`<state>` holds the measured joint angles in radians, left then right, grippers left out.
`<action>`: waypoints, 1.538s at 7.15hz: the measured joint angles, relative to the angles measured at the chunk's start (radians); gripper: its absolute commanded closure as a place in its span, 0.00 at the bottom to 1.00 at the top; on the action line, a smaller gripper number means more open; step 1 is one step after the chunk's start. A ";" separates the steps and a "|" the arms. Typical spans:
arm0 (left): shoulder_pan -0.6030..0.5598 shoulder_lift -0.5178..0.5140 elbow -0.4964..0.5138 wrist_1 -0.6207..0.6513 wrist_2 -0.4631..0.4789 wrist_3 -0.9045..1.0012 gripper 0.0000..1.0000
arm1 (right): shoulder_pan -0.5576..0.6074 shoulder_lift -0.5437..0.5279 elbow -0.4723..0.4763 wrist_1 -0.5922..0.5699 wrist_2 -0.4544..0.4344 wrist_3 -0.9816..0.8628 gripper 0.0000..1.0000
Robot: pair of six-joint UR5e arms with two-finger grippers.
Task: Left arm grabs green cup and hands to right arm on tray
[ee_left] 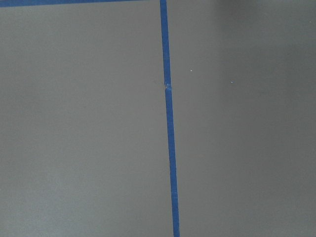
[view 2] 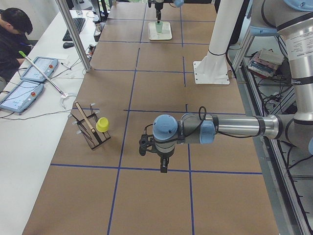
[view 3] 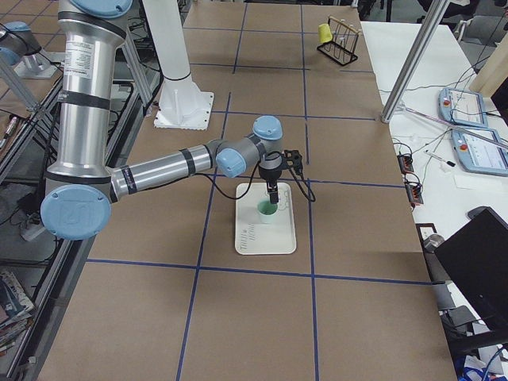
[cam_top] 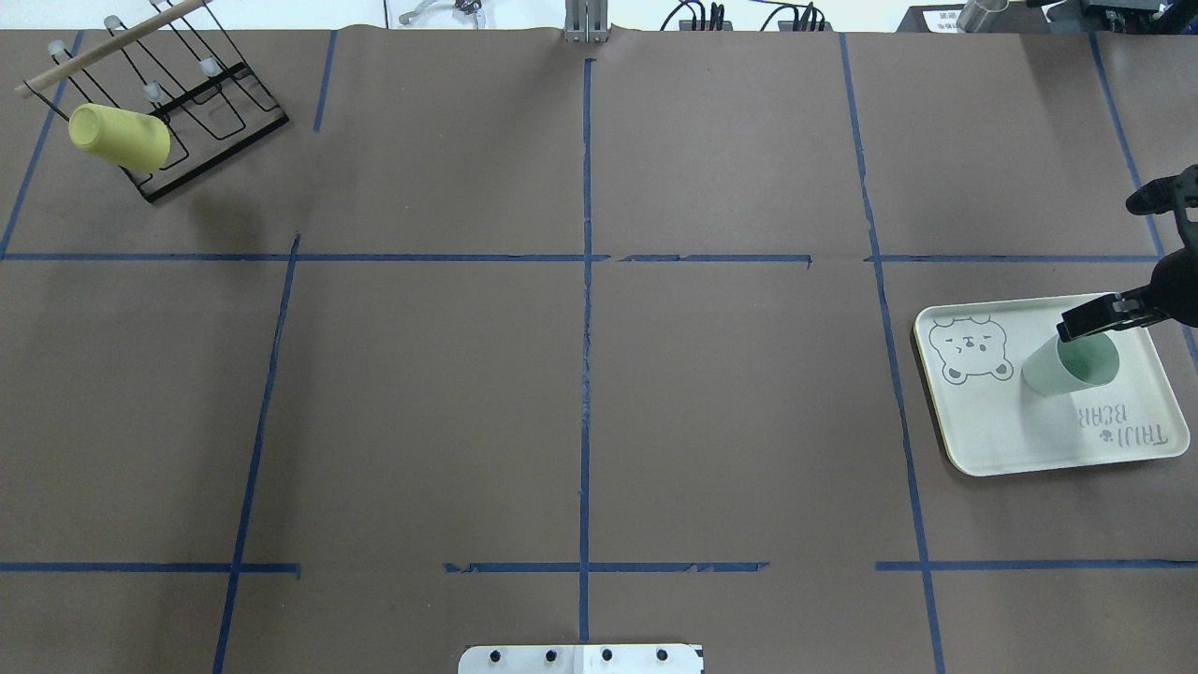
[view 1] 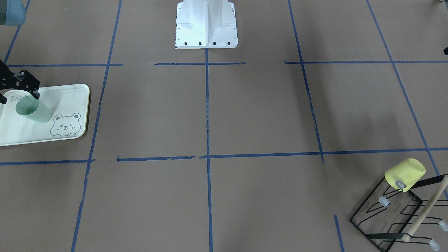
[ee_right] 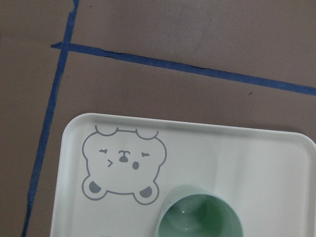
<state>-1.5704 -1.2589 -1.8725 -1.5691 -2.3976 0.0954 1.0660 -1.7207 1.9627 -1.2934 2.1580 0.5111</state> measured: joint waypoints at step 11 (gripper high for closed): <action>0.002 -0.003 0.056 -0.055 -0.024 -0.004 0.00 | 0.455 -0.139 -0.073 -0.268 0.120 -0.593 0.00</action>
<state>-1.5687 -1.2620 -1.8169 -1.6244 -2.4213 0.0912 1.5213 -1.8592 1.8893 -1.5617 2.2781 -0.0821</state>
